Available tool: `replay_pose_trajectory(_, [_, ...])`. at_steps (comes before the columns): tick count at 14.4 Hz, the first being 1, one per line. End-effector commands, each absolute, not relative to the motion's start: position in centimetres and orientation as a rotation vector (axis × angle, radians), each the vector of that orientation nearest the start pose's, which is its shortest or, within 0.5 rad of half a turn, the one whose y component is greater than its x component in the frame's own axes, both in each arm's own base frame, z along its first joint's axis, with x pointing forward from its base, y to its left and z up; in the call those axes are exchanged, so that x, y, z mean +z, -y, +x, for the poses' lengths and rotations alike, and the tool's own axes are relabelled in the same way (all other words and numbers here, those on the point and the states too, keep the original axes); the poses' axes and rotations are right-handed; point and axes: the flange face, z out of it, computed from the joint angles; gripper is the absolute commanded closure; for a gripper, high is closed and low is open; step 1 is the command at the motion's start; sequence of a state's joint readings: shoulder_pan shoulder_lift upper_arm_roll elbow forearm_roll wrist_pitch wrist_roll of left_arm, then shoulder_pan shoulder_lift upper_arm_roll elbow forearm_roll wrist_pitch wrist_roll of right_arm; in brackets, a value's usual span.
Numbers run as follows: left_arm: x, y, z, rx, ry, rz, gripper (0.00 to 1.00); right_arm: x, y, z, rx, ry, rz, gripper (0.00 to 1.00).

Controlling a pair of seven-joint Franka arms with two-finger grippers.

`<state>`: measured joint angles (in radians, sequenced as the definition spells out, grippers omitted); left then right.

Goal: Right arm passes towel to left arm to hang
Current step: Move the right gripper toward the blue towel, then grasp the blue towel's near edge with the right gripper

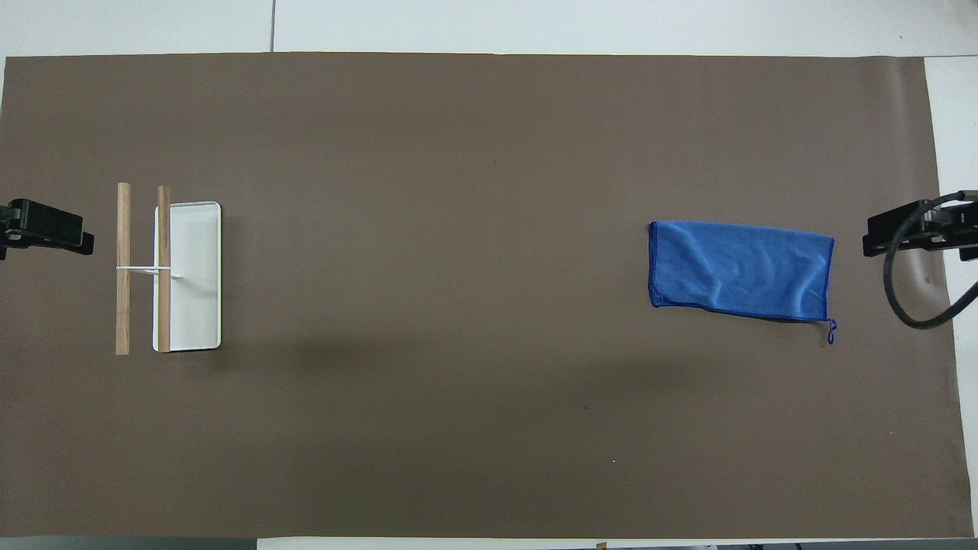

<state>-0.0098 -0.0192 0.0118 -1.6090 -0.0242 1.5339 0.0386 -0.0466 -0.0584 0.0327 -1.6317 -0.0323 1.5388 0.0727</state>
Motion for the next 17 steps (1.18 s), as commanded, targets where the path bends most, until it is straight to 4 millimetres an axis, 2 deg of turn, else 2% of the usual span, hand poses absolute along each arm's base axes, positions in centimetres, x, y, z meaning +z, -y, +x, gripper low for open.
replay_pose_trajectory(1, [61.3,0.1,54.0,0.074,-0.068,-3.159,0.00,59.5,2.4,52.2,-0.040,-0.094,-3.181,0.00])
replay_pose_trajectory(2, [61.3,0.0,54.0,0.074,-0.065,-3.160,0.00,57.2,2.5,51.4,-0.038,-0.078,-3.182,0.00])
replay_pose_trajectory(4, [61.3,0.0,54.0,0.074,-0.065,-3.160,0.00,52.1,3.4,50.1,-0.165,-0.048,-3.183,0.00])
replay_pose_trajectory(6, [61.3,0.0,54.0,0.074,-0.065,-3.160,0.00,47.8,3.6,50.8,-0.127,-0.043,-3.181,0.00])
replay_pose_trajectory(8, [61.3,0.0,54.0,0.072,-0.065,-3.160,0.00,42.8,4.5,52.5,-0.089,-0.059,-3.176,0.00])
replay_pose_trajectory(11, [61.3,0.0,54.0,0.074,-0.065,-3.160,0.00,37.2,4.5,52.2,-0.162,-0.043,-3.171,0.00])
replay_pose_trajectory(17, [61.3,0.1,54.0,0.074,-0.068,-3.159,0.00,31.9,4.6,53.2,-0.204,-0.035,-3.162,0.00])
